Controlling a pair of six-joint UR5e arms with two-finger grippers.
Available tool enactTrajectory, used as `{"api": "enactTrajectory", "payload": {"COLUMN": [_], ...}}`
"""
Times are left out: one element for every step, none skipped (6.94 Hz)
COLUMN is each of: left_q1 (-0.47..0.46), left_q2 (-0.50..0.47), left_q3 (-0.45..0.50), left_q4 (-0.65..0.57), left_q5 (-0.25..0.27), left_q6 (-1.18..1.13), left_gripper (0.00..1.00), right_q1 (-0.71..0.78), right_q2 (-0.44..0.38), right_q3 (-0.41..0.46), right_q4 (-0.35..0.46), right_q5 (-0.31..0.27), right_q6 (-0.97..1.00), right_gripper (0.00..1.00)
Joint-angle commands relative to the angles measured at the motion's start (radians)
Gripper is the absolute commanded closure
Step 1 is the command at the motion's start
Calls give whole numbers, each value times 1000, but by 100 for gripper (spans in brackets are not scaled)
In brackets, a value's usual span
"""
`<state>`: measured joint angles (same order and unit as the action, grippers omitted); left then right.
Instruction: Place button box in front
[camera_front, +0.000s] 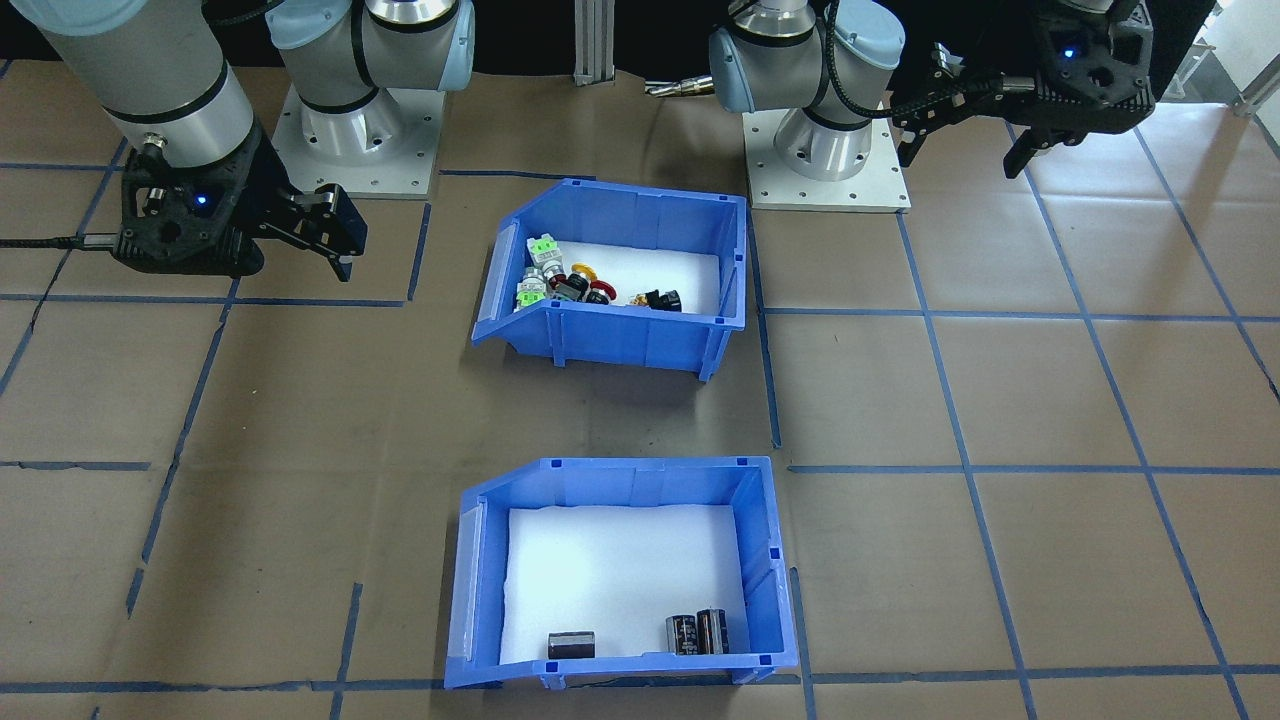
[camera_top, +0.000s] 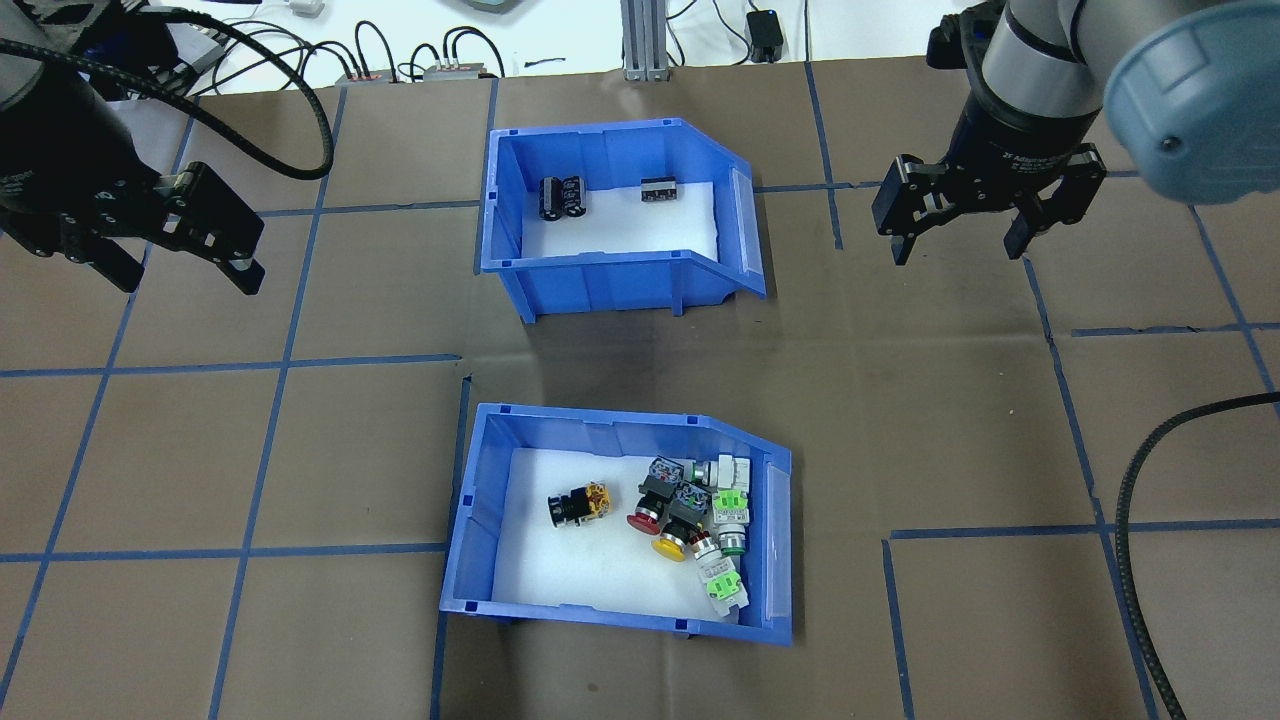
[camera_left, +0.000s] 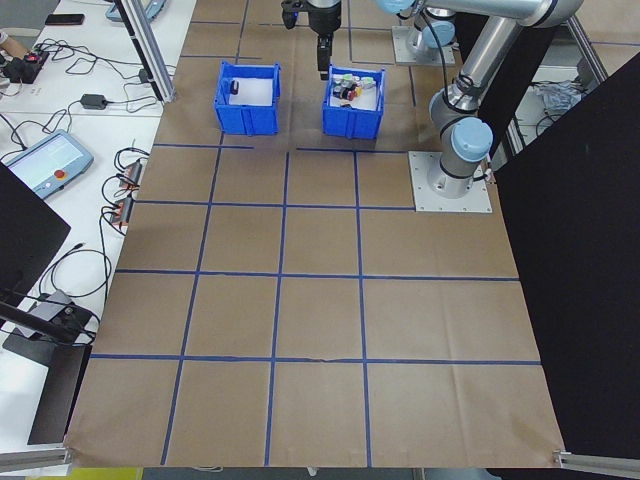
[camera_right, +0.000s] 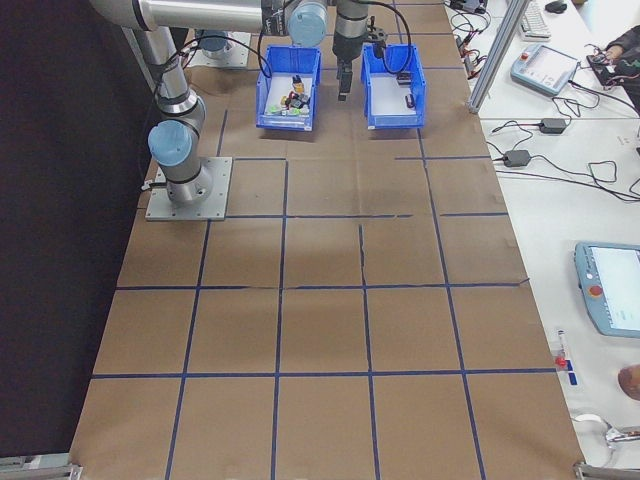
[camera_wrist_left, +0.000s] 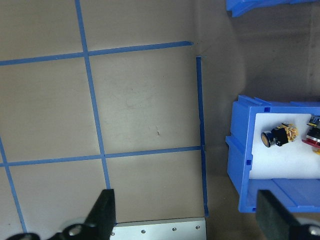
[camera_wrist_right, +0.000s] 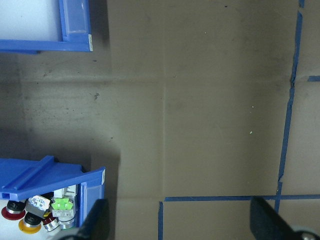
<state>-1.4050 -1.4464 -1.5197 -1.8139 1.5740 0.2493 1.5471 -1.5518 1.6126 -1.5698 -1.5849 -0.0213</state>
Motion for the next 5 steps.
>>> {"api": "enactTrajectory", "payload": {"left_q1": [0, 0, 0, -2, -9], "left_q2": [6, 7, -3, -5, 1], "left_q3": [-5, -5, -8, -14, -23], "left_q4": [2, 2, 4, 5, 5], "left_q5": [1, -11, -11, -12, -12], "left_q6": [1, 8, 10, 4, 4], "left_gripper": [0, 0, 0, 1, 1], "right_q1": [-19, -13, -10, -10, -10], "right_q2": [-16, -17, -20, -21, -21], "right_q3": [7, 6, 6, 6, 3], "right_q4": [-6, -4, -6, -4, -4], "right_q5": [2, 2, 3, 3, 3], "right_q6": [1, 1, 3, 1, -2], "right_gripper": [0, 0, 0, 0, 0]}}
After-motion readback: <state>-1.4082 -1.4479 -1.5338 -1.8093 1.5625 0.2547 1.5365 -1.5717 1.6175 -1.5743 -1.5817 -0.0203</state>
